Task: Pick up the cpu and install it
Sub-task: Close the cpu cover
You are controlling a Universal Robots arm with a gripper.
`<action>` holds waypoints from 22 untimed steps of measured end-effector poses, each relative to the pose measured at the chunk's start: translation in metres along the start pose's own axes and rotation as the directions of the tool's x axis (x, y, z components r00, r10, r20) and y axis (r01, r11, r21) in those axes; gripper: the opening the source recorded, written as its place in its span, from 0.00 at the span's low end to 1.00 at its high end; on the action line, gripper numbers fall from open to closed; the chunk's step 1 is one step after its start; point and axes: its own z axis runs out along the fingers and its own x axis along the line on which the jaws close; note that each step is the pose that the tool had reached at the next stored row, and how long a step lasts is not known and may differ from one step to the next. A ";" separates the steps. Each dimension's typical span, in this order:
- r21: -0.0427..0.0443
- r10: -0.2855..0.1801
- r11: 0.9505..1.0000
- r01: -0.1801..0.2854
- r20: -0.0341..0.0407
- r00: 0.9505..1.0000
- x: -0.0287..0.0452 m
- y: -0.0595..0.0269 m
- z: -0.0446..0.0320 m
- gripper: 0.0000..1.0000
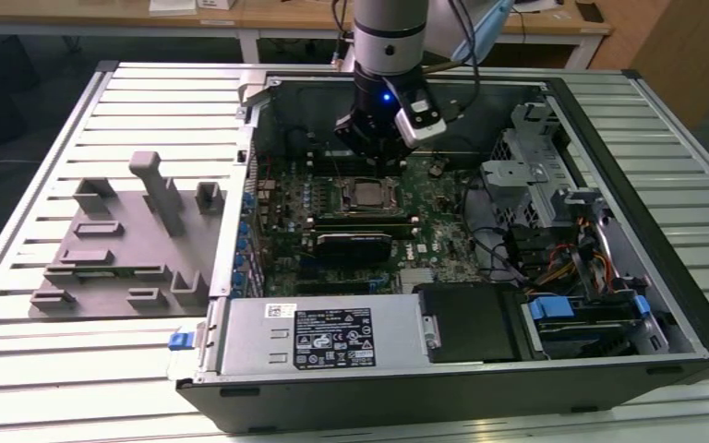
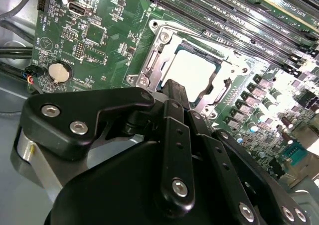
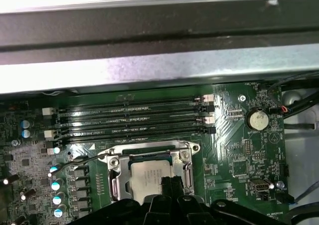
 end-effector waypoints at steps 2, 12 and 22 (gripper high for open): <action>0.000 0.000 1.000 0.000 0.000 1.000 0.0006 -0.0001 0.0002 0.11; 0.000 -0.004 1.000 0.004 0.000 1.000 0.0039 -0.0032 0.0031 0.11; -0.001 -0.010 1.000 0.010 0.000 1.000 0.0140 -0.0076 0.0091 0.11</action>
